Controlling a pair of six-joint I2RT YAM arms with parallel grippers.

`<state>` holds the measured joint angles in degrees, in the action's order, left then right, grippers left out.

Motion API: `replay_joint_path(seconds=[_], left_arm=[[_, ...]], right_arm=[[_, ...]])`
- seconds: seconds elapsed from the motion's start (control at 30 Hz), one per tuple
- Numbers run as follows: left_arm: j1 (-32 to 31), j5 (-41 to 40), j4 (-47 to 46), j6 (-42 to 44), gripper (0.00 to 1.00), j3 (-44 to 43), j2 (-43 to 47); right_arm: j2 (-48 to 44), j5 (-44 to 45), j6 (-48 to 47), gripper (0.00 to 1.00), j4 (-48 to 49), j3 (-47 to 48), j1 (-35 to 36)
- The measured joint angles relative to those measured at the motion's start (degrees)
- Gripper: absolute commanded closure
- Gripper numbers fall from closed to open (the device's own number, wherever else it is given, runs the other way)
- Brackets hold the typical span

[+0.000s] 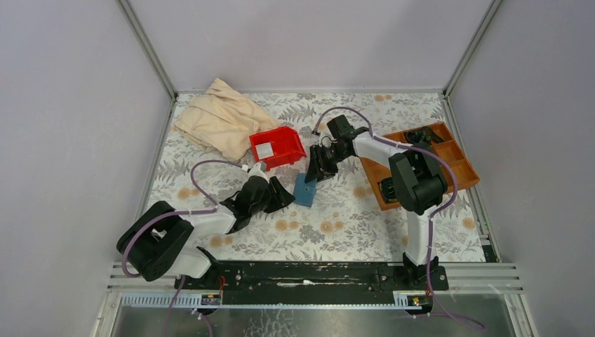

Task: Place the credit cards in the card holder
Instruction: Place the card holder at the center of the board.

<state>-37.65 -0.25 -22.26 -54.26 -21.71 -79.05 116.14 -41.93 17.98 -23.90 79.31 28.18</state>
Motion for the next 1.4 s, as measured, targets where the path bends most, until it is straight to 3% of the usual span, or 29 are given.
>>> replay_joint_path(seconds=[0.53,0.6,0.63,0.67,0.8,1.0,1.07,1.23,1.4], left_arm=[[0.72,0.04,-0.52,1.29,0.45,-2.84,-3.08],[0.85,0.04,-0.46,1.44,0.44,-3.15,-3.06],[0.92,0.04,-0.39,1.53,0.44,-3.28,-3.04],[0.94,0.02,-0.28,1.64,0.44,-3.39,-2.93],[0.94,-0.46,1.44,2.73,0.41,-4.17,-0.42],[0.94,-2.69,6.16,6.49,0.39,-8.55,5.09],[0.96,-2.97,7.04,7.54,0.39,-9.75,5.66],[0.96,-3.17,9.25,9.05,0.39,-9.79,6.05],[0.94,-3.17,10.05,10.10,0.40,-8.22,6.05]], right_arm=[[-1.36,20.98,-6.73,0.33,-7.04,3.65,1.95],[-3.32,25.29,-7.45,0.26,-6.69,2.82,2.62],[-4.74,27.58,-7.82,0.09,-6.38,2.12,2.97],[-6.21,29.62,-8.09,0.01,-6.05,1.40,3.30],[-15.63,40.37,-10.29,0.00,-0.96,-2.95,5.03],[-32.28,54.99,-8.39,0.00,15.89,-13.90,5.68],[-32.15,55.17,-7.37,0.00,17.05,-13.35,5.44],[-26.99,53.33,-2.71,0.14,16.39,-12.04,5.86],[-26.38,58.01,-0.70,0.27,13.94,-14.40,11.76]])
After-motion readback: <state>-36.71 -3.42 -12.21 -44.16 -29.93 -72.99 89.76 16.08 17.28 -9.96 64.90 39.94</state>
